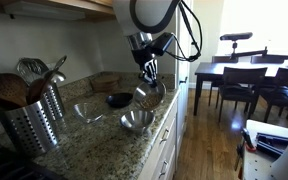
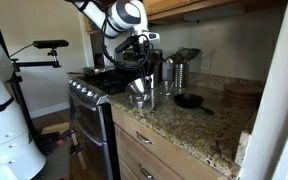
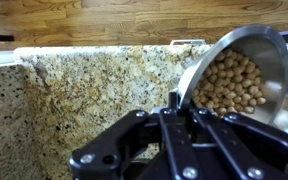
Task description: Pour contents from the silver bowl on the right to the silver bowl on the left
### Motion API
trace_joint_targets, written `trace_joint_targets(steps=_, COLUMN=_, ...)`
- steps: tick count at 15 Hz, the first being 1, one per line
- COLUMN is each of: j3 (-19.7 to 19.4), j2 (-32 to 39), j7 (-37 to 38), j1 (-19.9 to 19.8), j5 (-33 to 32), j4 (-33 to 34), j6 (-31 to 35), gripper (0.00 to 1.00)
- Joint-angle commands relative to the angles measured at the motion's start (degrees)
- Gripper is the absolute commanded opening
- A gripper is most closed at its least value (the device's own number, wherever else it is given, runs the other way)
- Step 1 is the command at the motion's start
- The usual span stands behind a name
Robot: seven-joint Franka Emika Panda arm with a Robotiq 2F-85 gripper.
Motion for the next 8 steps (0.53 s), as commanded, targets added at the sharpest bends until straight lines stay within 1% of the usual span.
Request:
trace_joint_targets(steps=1, j3=0.7, j2=-0.34, j7=1.51, j1=1.34, j5=-3.11, j4=2.2, j6=-4.2, gripper=0.08)
trace_joint_targets(steps=8, j3=2.36, j2=3.79, j7=1.97, j1=3.1, j5=-9.0, j4=7.17, j6=-8.86, gripper=0.08)
